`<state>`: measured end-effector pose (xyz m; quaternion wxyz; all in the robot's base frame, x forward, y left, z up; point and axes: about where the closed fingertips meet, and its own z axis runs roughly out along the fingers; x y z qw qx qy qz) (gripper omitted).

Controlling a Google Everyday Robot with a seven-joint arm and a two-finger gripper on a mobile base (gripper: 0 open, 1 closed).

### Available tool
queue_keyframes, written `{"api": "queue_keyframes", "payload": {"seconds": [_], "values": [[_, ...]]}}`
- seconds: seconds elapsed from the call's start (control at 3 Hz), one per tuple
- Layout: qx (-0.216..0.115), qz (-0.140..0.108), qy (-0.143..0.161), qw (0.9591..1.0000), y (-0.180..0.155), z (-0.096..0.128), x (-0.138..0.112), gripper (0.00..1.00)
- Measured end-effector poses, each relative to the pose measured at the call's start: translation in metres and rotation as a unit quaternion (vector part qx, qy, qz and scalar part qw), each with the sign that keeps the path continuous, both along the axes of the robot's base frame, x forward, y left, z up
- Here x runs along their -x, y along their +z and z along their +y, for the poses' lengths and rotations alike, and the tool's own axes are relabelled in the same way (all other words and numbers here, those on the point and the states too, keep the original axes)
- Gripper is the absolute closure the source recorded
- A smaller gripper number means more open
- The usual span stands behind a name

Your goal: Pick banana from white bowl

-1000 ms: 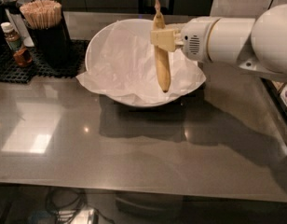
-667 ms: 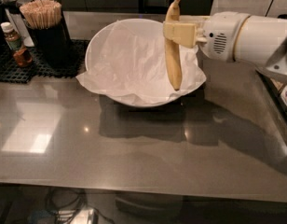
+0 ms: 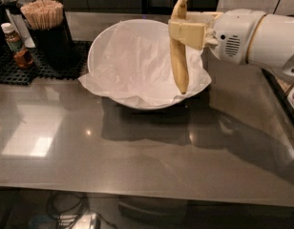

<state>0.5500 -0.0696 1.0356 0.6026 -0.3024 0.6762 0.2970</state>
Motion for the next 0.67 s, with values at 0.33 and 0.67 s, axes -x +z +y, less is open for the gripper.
{"api": "queue_keyframes", "payload": {"seconds": [0.33,0.67], "values": [[0.006,-0.035,0.024,0.9991,0.029,0.012,0.024,1.0],[0.011,-0.076,0.038,0.9964,0.057,0.026,0.06,1.0]]}}
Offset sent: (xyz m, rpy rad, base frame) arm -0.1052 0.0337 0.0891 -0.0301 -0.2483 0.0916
